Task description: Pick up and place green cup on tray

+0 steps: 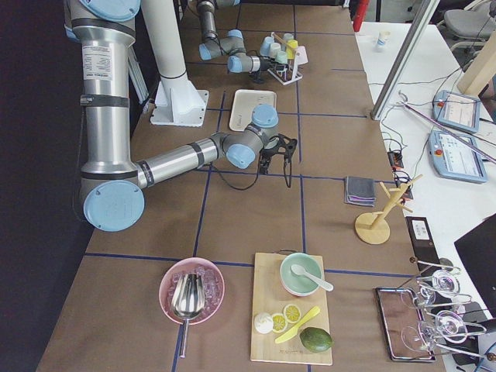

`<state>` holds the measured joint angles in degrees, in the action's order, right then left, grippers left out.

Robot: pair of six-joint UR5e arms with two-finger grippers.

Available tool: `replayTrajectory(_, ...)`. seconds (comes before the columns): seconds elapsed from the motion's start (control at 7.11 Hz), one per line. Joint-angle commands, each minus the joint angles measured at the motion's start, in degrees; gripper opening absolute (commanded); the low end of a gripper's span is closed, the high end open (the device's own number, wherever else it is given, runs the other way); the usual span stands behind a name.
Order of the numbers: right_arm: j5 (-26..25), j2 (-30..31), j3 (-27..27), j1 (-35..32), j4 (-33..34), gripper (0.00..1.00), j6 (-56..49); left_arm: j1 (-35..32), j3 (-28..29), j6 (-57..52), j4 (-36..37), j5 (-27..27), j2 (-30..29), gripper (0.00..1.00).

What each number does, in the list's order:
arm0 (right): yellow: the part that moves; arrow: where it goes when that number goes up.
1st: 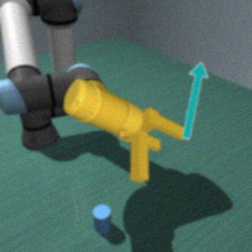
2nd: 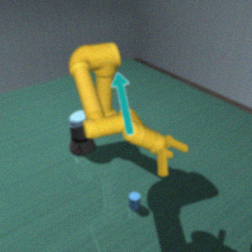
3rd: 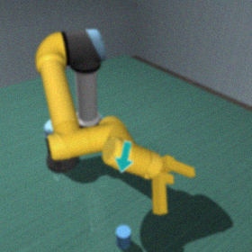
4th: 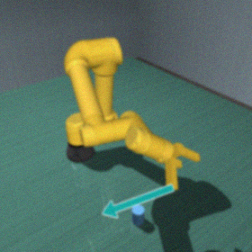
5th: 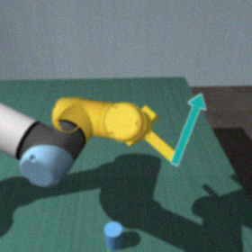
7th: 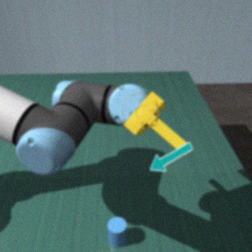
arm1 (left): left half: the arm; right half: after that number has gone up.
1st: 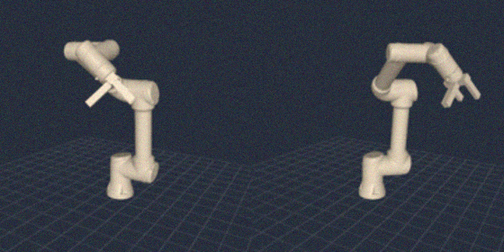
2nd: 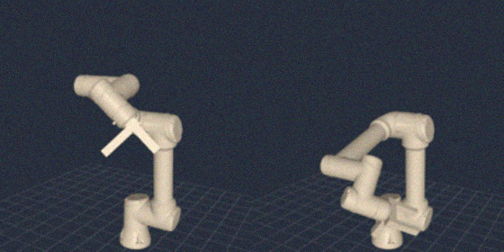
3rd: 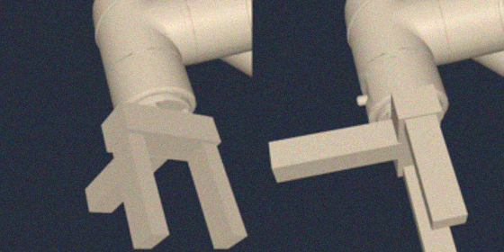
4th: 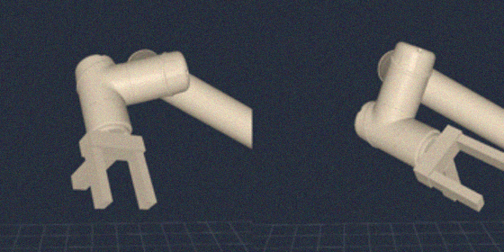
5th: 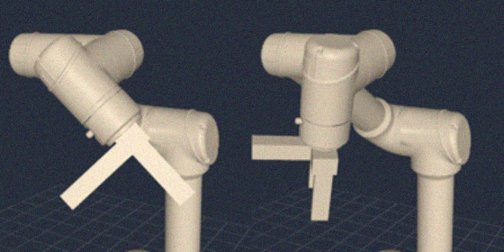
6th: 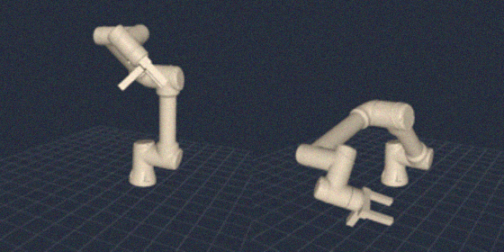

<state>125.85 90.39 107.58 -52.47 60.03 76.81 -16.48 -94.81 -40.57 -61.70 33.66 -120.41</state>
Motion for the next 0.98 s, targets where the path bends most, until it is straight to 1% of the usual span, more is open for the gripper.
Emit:
replayTrajectory(0.0, 0.01, -0.12, -0.09, 0.0, 0.09, 1.0, 0.0, 0.05, 0.51, -0.47, 0.0, 0.0, -0.35, 1.0)
replayTrajectory(0.28, 0.01, -0.03, -0.09, 0.08, 0.09, 1.0, 0.0, 0.05, 0.24, -0.65, 0.0, 0.09, -0.53, 0.98)
replayTrajectory(0.7, 0.18, -0.12, -0.09, 0.09, 0.09, 1.0, 0.09, -0.13, 0.16, -1.0, 0.17, 0.09, 0.0, 0.9)
replayTrajectory(0.84, 0.18, -0.21, -0.18, 0.09, 0.09, 1.0, 0.09, -0.22, -0.02, -1.0, 0.17, 0.18, -0.26, 0.86)
